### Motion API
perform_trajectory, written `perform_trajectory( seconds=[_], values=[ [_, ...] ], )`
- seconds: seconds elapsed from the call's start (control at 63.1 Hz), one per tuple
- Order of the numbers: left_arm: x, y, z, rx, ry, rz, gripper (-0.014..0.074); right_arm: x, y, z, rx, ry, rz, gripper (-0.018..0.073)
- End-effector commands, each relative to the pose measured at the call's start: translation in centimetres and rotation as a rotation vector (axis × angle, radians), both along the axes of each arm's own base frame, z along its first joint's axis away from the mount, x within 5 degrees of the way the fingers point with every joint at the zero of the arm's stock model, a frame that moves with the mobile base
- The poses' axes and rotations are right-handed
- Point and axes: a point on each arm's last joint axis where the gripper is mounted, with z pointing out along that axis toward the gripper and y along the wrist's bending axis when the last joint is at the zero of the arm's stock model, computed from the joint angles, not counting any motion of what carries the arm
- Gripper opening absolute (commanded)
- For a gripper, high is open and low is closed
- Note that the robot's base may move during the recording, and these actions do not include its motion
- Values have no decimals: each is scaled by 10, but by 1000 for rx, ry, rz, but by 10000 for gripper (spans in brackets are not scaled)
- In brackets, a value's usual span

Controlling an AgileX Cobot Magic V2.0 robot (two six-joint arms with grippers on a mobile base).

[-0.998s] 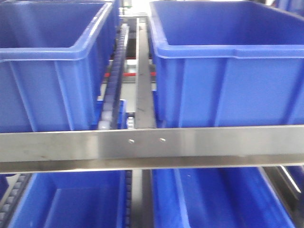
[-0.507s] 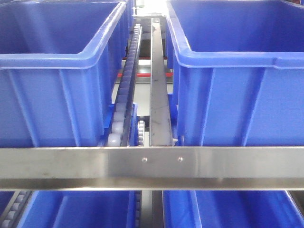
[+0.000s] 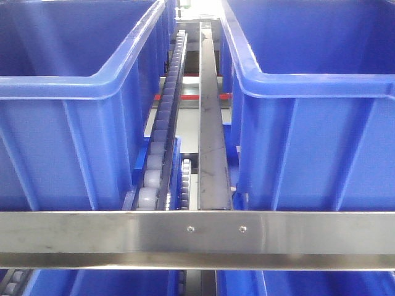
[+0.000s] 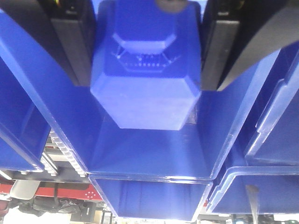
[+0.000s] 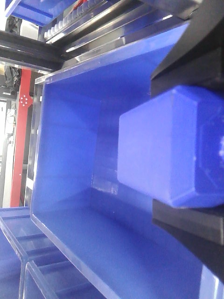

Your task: Pick and sort blue part to right shelf

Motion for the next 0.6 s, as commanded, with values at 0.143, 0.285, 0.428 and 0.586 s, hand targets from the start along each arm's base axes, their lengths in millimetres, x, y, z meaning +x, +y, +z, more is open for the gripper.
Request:
perform_trajectory(
  seconds=[0.143,0.285,0.428,0.586],
  values=[
    [-1,1,17,-18,-111,16,407,-1,-1,18,-11,-116,-6,444],
    [-1,1,17,-18,-111,16,407,-1,-1,18,-11,-116,-6,444],
    [-1,1,17,-18,-111,16,407,-1,-1,18,-11,-116,-6,444],
    [-1,2,19,-20,-132,21,407,0,-1,19,-9,-122,-6,444]
  ],
)
